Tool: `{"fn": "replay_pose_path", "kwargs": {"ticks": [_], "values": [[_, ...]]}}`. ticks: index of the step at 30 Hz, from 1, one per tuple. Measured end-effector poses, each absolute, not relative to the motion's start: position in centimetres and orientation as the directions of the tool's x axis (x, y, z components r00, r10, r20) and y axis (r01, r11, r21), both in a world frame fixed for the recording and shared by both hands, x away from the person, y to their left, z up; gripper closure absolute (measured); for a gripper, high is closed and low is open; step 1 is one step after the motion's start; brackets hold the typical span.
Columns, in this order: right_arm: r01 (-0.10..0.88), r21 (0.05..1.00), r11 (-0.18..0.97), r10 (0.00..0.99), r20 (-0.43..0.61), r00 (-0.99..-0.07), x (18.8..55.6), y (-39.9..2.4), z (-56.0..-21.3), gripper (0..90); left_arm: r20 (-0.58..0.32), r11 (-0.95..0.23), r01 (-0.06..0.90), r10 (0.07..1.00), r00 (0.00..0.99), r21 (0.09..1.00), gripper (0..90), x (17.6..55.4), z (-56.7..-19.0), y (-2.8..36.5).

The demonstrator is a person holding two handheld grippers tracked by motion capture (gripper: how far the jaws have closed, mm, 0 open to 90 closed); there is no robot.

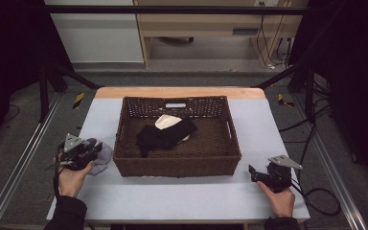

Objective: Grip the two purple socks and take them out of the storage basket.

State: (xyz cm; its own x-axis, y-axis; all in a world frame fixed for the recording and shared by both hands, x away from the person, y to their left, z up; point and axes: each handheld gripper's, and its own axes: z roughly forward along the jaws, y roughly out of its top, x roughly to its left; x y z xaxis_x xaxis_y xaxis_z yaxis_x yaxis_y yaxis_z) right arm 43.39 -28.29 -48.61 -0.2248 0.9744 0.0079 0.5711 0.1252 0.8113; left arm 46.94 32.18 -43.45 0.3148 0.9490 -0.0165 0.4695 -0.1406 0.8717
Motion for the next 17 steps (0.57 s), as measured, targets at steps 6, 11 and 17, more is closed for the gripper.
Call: {"fn": "replay_pose_path", "kwargs": {"ticks": [6,11,17], "values": [[0.569,0.812,0.125,0.974,0.008,-0.226,43.4,-28.3,-48.6,12.1,-0.067,-0.065,0.433,0.957,0.281,0.899,45.8,46.2,-42.3,32.9],[0.569,0.813,0.121,0.975,0.011,-0.224,43.3,-28.3,-48.6,12.1,-0.084,-0.038,0.409,0.957,0.278,0.912,36.4,45.6,-41.6,33.5],[0.565,0.817,0.119,0.975,0.011,-0.222,43.3,-28.3,-48.6,12.0,-0.07,-0.049,0.409,0.96,0.271,0.911,29.8,44.3,-41.4,34.4]]}}
